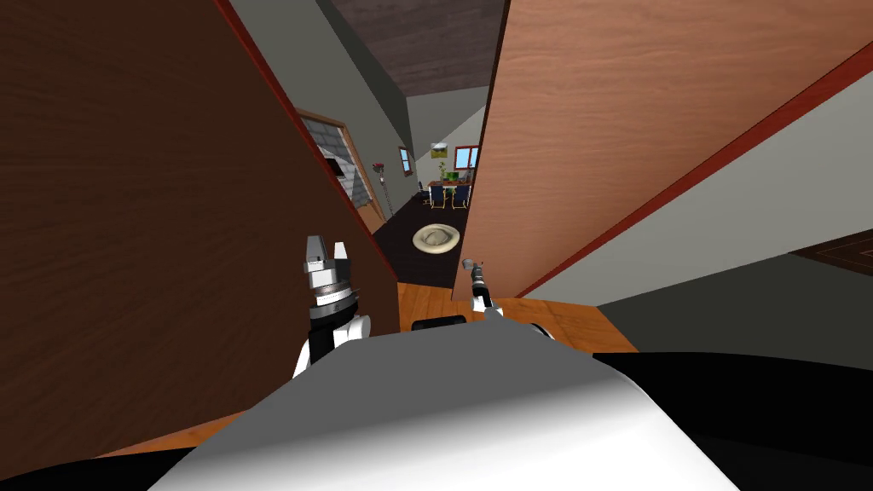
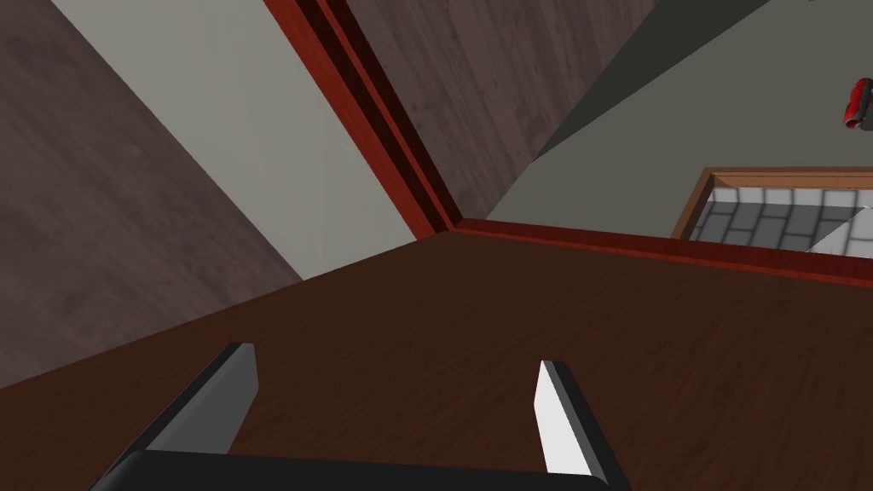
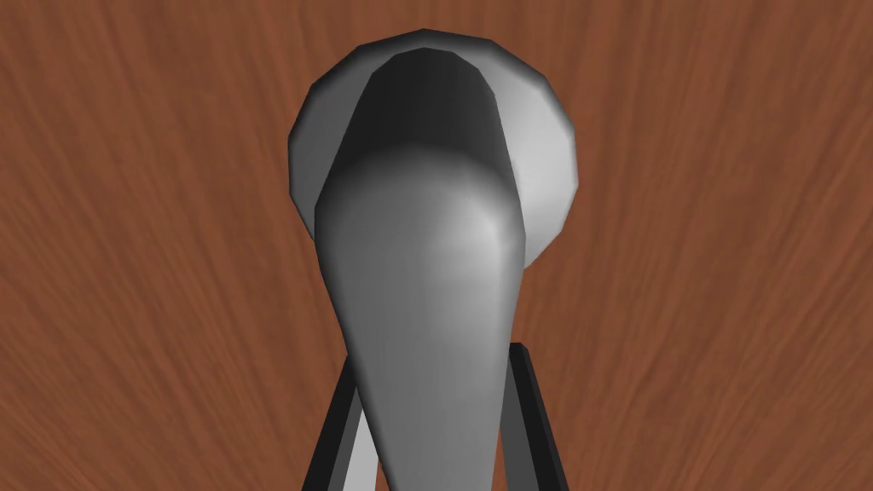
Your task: Pull the door open
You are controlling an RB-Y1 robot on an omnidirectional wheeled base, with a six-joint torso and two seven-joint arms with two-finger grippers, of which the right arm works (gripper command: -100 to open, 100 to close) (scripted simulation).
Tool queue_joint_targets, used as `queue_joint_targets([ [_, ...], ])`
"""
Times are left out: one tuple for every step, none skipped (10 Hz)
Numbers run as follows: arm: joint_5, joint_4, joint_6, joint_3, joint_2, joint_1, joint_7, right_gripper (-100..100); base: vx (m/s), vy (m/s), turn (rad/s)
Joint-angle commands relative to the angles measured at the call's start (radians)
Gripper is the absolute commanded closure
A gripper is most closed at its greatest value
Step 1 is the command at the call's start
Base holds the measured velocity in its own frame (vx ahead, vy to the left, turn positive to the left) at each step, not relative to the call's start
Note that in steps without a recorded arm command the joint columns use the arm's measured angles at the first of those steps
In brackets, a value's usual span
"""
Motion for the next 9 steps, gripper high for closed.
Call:
queue_joint_targets([
  [-0.004,0.038,-0.022,-0.007,-0.018,-0.018,-0.009,100,-0.159,0.011,-0.038],
  [0.001,0.040,-0.024,0.001,-0.033,-0.015,-0.026,100,-0.181,0.027,-0.037],
  [0.003,0.040,-0.025,0.004,-0.039,-0.014,-0.034,100,-0.203,0.007,-0.007],
  [0.006,0.041,-0.026,0.010,-0.049,-0.013,-0.046,100,-0.179,-0.031,-0.003],
  [0.009,0.042,-0.027,0.015,-0.058,-0.011,-0.058,100,-0.145,-0.036,0.037],
  [0.011,0.043,-0.027,0.019,-0.065,-0.009,-0.067,100,-0.092,-0.062,0.052],
  [0.013,0.044,-0.028,0.023,-0.071,-0.008,-0.075,100,-0.045,-0.060,0.056],
  [0.013,0.044,-0.028,0.023,-0.071,-0.008,-0.075,100,-0.024,-0.036,0.024],
  [0.017,0.045,-0.030,0.032,-0.085,-0.005,-0.096,100,-0.056,-0.047,0.143],
])
